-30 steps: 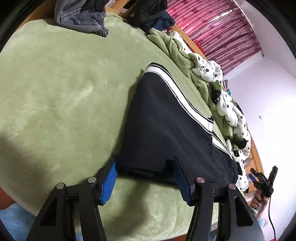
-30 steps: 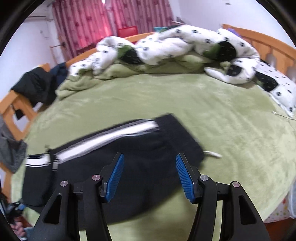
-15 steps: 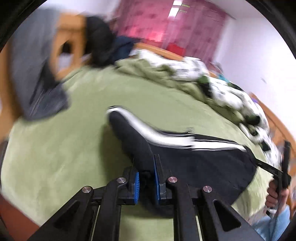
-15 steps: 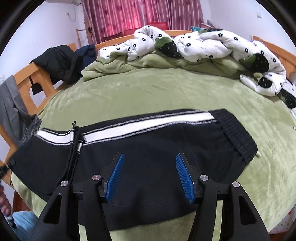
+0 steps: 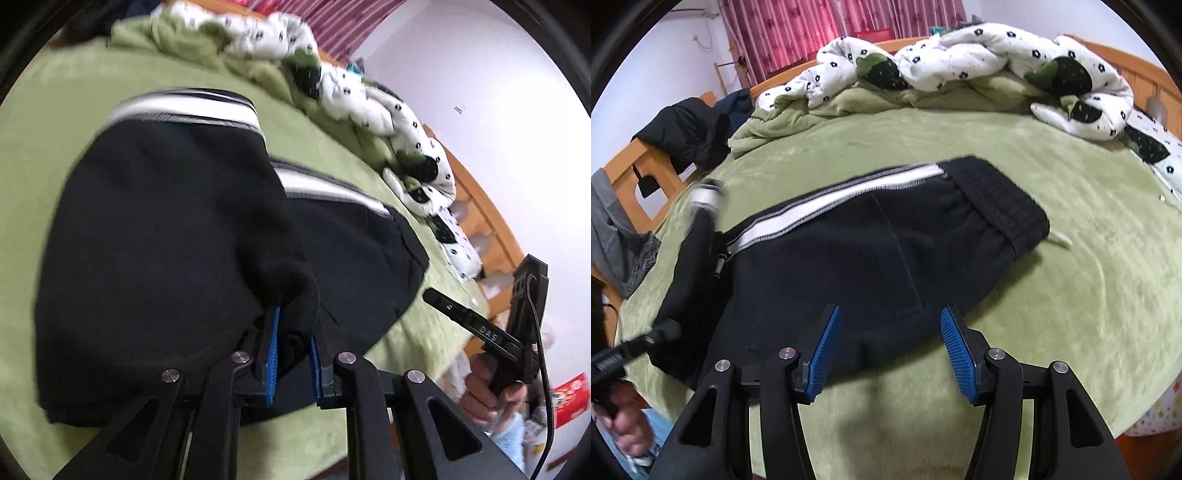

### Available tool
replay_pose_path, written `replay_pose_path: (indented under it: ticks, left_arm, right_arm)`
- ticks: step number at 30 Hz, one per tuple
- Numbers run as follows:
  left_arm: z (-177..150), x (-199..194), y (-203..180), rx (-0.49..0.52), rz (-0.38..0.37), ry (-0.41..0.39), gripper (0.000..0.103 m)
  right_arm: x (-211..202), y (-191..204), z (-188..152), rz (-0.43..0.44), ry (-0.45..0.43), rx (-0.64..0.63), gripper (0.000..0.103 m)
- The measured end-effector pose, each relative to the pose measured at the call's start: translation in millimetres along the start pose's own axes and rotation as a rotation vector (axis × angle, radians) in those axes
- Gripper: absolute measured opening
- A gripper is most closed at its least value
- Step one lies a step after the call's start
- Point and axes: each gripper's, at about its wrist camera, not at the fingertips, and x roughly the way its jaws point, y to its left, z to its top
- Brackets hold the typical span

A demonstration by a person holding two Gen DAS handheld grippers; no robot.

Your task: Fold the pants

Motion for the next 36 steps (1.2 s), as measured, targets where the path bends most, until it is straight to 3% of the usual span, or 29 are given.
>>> replay_pose_path:
  ticks: [4,5,9,13,19,21,22,23,25,31,36]
  left_arm:
    - [-5.9,-33.4,7.8,-0.014,-0.156,0.005,0.035]
    - [-6.4,-42.8,8.4,-0.005,-0.16,-0.008,0.044]
    - [-12.4,-89.6,28.5,0.024,-0.036,-0.089,0.05]
    - [-16.2,-110.8,70.7,-0.064,0.093,-0.105,0.05]
    - [-27.4,-138.5,120.3,-0.187,0.13,-0.118,0.05]
    - [-28.6,-142.5,123.9,-0.201,0.141,-0.123,0.05]
    - [-28.4,-143.1,124.3,-0.205,0.142,-0.125,0.05]
    - [-27.5,-143.5,124.7,-0.207,0.143,-0.125,0.05]
    - [-25.6,-141.3,123.1,-0.206,0.152,-0.121,0.05]
    - [-14.9,-112.2,95.7,-0.174,0.146,-0.1,0.05]
    - [-14.9,-83.7,59.1,-0.116,0.102,-0.085,0.05]
  right_arm:
    - [4.5,11.6,0.5,0.057,0.012,-0.002,0.056]
    - [6.8,19.0,1.7,0.082,0.016,-0.002,0.056]
    - [14.2,52.1,9.8,0.182,0.02,-0.016,0.056]
    - [28.8,93.6,16.0,0.272,0.031,-0.03,0.057]
    - [93.0,152.7,14.5,0.358,0.188,0.0,0.058]
    - [111.4,168.1,13.0,0.372,0.236,-0.014,0.048]
    - [114.0,171.5,13.7,0.382,0.247,-0.021,0.028]
    - [114.1,173.8,15.4,0.379,0.245,-0.03,0.022]
    - [99.1,173.8,23.8,0.408,0.175,-0.061,0.012]
    - [49.3,166.0,43.8,0.412,0.02,-0.224,0.009]
    - [27.9,115.5,70.5,0.235,-0.071,-0.261,0.009]
